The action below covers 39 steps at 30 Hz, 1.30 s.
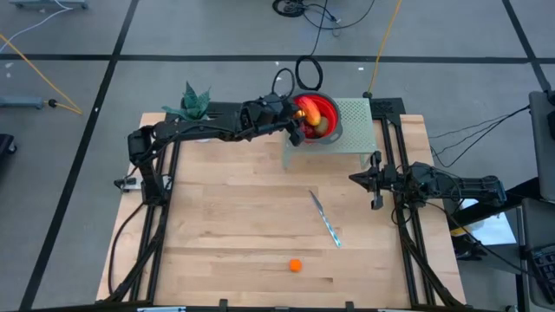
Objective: Pick & Place Fruit
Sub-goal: Put the yellow orange peach into the red basket on the shelf, then put the orange tangerine into the red basket on the shelf
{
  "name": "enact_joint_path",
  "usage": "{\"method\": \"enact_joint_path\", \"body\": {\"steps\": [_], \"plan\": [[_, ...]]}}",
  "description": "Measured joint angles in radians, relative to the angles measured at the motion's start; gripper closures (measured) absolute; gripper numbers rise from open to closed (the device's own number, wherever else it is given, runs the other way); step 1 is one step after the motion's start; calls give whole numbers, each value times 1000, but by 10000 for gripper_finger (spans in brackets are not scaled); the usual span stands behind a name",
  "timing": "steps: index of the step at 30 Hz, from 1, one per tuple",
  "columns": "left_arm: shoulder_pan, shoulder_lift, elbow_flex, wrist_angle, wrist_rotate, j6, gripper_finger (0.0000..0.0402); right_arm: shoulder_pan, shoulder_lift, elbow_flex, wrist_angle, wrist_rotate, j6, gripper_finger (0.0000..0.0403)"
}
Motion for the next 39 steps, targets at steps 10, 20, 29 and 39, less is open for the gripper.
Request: {"method": "enact_joint_path", "body": {"steps": [10, 20, 29, 39], "plan": [[1, 0, 0, -1, 18, 28, 281, 0, 0, 0, 0, 0, 0, 403], [1, 0, 0, -2, 20, 27, 251, 0, 0, 0, 0, 0, 0, 403], [0, -32, 0, 14, 20, 94, 179, 0, 0, 0, 0, 0, 0, 403], [-80, -186, 0, -14, -11, 27, 189, 0, 0, 0, 1, 0, 0, 403]]}}
